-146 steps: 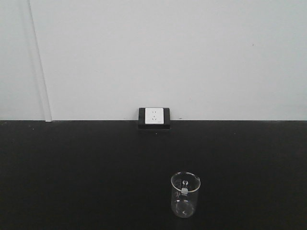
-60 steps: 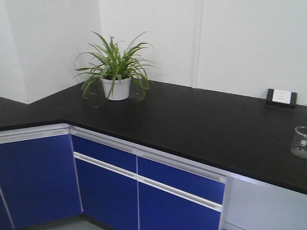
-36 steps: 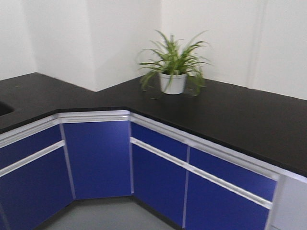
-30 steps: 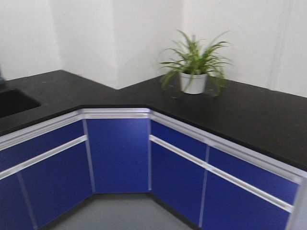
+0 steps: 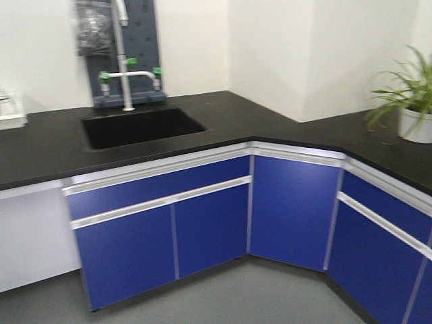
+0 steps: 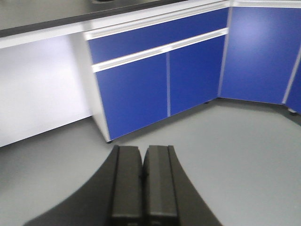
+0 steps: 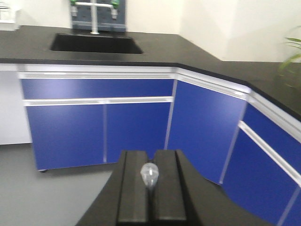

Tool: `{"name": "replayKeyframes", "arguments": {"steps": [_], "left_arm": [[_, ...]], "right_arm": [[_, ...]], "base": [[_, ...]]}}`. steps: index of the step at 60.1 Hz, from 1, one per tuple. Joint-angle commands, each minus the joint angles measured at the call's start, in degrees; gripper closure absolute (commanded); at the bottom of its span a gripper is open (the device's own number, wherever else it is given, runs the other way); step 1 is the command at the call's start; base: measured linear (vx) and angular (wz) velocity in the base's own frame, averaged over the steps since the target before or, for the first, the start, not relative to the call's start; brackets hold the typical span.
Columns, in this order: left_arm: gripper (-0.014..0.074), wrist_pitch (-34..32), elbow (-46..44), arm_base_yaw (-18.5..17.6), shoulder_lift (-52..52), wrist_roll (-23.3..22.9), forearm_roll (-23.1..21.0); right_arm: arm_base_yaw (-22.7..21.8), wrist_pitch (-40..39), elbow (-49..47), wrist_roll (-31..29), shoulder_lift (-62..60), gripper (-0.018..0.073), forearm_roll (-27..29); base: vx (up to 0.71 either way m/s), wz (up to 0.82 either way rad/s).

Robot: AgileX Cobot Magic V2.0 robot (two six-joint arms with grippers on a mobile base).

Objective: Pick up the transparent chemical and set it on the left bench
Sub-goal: 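Drive the base back and turn away from the bench, holding the dropper, then drive the base to the bench with the three white bins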

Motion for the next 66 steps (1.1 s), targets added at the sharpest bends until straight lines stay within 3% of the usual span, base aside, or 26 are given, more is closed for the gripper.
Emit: {"name": "replayKeyframes", "arguments": {"steps": [1, 66], "left_arm": [[0.0600, -4.5, 0.9, -0.1, -1.1, -0.4, 0.0], [0.0600, -4.5, 0.9, -0.1, -1.1, -0.4, 0.0]], "right_arm": [[-0.1, -4.5, -1.7, -0.4, 0.1, 0.0561, -0.8], [-0.1, -4.5, -1.7, -0.4, 0.1, 0.0561, -0.8]], "base": [[-0.15, 0.57], [-0.01, 0.46]]}}
